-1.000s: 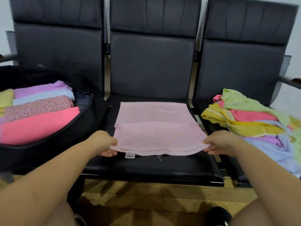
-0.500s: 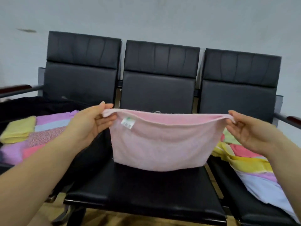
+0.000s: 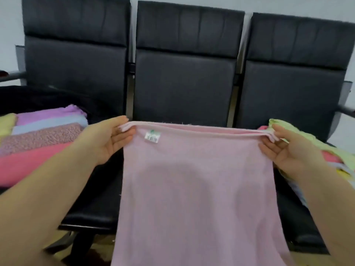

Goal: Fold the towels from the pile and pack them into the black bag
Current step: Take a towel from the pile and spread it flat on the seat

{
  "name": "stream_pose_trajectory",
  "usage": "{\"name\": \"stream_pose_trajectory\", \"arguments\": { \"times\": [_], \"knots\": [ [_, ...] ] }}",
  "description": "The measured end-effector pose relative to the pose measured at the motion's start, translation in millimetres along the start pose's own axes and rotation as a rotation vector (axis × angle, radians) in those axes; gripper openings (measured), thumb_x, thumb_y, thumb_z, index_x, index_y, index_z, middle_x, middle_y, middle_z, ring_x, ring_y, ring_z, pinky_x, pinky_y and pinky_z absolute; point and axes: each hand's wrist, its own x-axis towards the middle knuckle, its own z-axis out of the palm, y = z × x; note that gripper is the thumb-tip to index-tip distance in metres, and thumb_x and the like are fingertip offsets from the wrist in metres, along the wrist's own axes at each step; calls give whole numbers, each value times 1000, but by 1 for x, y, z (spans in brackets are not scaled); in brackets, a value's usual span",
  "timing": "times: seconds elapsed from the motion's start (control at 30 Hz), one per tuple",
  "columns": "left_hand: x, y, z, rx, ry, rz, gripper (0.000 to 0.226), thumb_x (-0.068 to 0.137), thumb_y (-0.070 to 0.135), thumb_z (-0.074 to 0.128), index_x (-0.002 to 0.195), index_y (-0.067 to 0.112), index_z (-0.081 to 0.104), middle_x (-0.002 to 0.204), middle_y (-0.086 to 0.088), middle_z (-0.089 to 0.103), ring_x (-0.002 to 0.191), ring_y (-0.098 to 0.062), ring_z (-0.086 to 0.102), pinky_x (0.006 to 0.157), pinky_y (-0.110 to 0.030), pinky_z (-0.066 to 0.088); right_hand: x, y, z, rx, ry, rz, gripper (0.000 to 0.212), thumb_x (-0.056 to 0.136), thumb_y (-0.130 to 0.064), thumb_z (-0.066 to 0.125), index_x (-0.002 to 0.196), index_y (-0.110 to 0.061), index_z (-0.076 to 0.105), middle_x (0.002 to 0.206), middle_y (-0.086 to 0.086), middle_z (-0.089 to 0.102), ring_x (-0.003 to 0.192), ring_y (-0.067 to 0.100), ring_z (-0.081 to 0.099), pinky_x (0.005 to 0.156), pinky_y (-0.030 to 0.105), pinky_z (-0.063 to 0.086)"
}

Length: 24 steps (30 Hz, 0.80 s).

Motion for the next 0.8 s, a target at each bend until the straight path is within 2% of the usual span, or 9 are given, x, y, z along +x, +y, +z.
{"name": "stream_pose_trajectory", "arguments": {
  "times": [0.07, 0.13, 0.23, 0.33, 0.4, 0.5, 0.57, 0.67, 0.8],
  "knots": [
    [19, -22, -3, 23, 16, -54, 14, 96, 16, 52, 84, 14, 61, 54, 2, 68, 48, -6, 66, 44, -17, 51, 18, 17, -5, -52, 0, 35, 24, 96, -5, 44, 95, -19, 62, 93, 5, 59, 56, 12, 69, 53, 26, 58],
    [37, -34, 0, 46, 16, -89, 14, 96, 17, 51, 86, 16, 59, 56, 2, 69, 51, -7, 68, 48, -21, 54, 35, 25, -6, -100, 15, 37, 27, 96, -4, 40, 94, -21, 61, 96, 4, 58, 62, 14, 69, 52, 27, 58],
    [62, -36, 7, 37, 41, -59, 10, 96, 18, 51, 90, 17, 58, 61, 1, 71, 58, -10, 70, 60, -29, 53, 60, 32, -2, -99, 32, 35, 28, 96, -4, 37, 94, -23, 58, 104, 0, 56, 67, 14, 71, 62, 34, 56],
    [80, -38, 19, 28, 70, -26, 12, 98, 19, 48, 105, 16, 57, 76, -3, 71, 67, -12, 71, 62, -29, 51, 80, 42, 3, -49, 34, 13, 26, 97, -6, 37, 95, -23, 57, 112, -1, 54, 65, 12, 72, 68, 34, 50],
    [89, -40, 26, 37, 100, -7, 24, 98, 18, 47, 121, 18, 54, 90, -4, 67, 79, -13, 69, 65, -30, 52, 89, 46, 7, -37, 40, 1, 27, 97, -7, 37, 98, -24, 57, 114, -2, 55, 75, 13, 71, 74, 37, 49],
    [96, -41, 32, 80, 95, 44, 33, 97, 18, 47, 129, 23, 52, 105, -4, 67, 89, -14, 69, 70, -33, 53, 97, 47, 7, -25, 44, 1, 29, 96, -6, 35, 101, -25, 56, 105, -3, 58, 94, 17, 66, 85, 41, 45],
    [97, -43, 30, 100, 73, 65, 32, 96, 18, 49, 127, 25, 54, 109, -4, 67, 90, -14, 70, 74, -35, 54, 98, 47, 4, -39, 48, -1, 30, 95, -7, 36, 109, -24, 56, 104, -2, 59, 100, 19, 65, 86, 43, 47],
    [93, -45, 24, 128, 43, 84, 24, 96, 18, 49, 116, 27, 58, 110, -4, 67, 90, -14, 71, 78, -37, 54, 94, 47, 0, -70, 46, -7, 34, 96, -7, 36, 122, -21, 53, 107, -1, 58, 95, 19, 65, 78, 39, 49],
    [79, -42, 12, 156, -19, 101, 17, 96, 18, 50, 102, 25, 63, 103, -4, 68, 86, -13, 72, 75, -33, 54, 80, 40, -11, -124, 26, -2, 28, 96, -7, 37, 111, -19, 57, 107, -1, 57, 93, 17, 63, 75, 38, 49]
  ]
}}
